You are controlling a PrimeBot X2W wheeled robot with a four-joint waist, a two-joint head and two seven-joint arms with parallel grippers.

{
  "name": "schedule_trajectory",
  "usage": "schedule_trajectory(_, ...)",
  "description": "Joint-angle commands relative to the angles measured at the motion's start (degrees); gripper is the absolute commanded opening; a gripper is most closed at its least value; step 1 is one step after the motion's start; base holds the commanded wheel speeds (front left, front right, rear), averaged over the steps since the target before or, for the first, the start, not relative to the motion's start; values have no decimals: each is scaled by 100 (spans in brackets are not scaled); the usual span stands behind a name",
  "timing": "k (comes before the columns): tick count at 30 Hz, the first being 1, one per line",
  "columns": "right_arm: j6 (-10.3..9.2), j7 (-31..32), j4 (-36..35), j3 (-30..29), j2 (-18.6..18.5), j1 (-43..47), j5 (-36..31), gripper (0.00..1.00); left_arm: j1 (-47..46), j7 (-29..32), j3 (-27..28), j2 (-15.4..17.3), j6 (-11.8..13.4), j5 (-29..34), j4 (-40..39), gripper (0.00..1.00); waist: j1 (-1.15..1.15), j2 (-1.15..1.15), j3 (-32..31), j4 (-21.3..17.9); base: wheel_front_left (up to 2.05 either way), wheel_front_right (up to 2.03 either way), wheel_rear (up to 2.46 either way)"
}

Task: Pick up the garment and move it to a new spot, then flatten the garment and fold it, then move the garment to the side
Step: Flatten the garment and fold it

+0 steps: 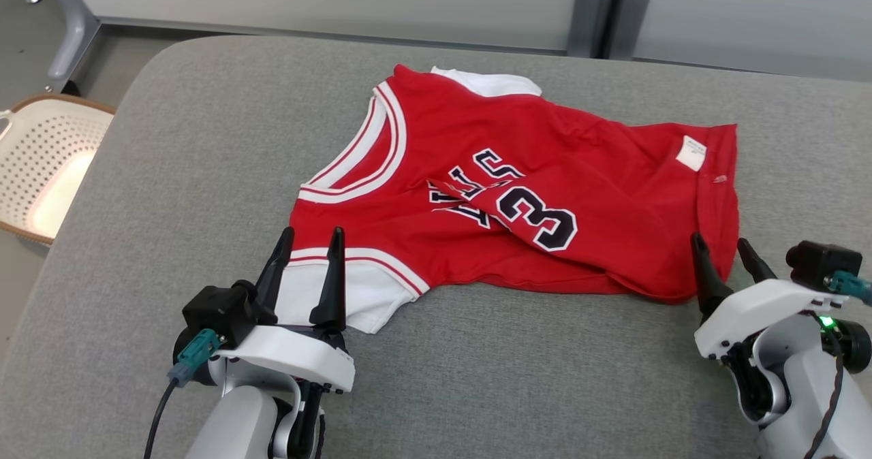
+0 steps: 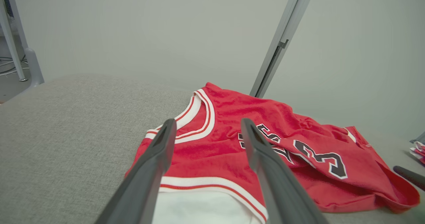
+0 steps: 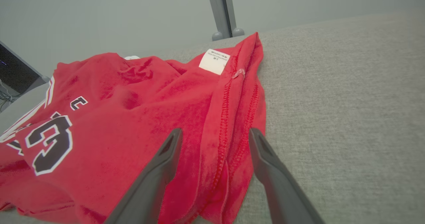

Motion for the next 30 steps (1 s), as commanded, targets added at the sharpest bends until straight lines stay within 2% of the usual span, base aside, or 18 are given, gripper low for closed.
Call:
schedule_trajectory(1,0,65,77,-43,-32,-118,-32,100,-109,-7,-27,25,-26,-38,12,100,0,0,77,88,0,0,0)
schedule_trajectory(5,0,208,400,-106,-104,-386,-124,100,-161,-7,-158,21,8,-132,23,100,0,0,193,252,0,0,0)
schedule_trajectory(6,0,222,449,-115,-125,-441,-143,81,-173,-7,-183,23,12,-152,26,100,0,0,213,286,0,0,0)
schedule_trajectory(7,0,223,492,-132,-152,-496,-152,38,-186,-7,-201,23,18,-161,29,100,0,0,228,316,0,0,0)
schedule_trajectory(8,0,200,531,-167,-169,-547,-157,0,-190,-7,-214,22,26,-183,36,100,0,0,237,336,0,0,0)
schedule_trajectory(13,0,86,618,-297,-194,-713,-184,0,-150,-7,-228,21,54,-229,57,100,0,0,234,389,0,0,0)
schedule_trajectory(19,0,-1,408,-362,-295,-931,-217,0,-169,-7,-265,22,66,-261,72,100,0,0,196,403,0,0,0)
schedule_trajectory(24,0,221,133,-339,-447,-1268,-164,0,-188,-7,-314,22,56,-273,66,100,0,0,216,434,0,0,0)
schedule_trajectory(30,0,761,-57,-151,-823,-1958,-287,0,-266,-7,-471,22,39,-406,58,100,0,0,353,638,0,0,0)
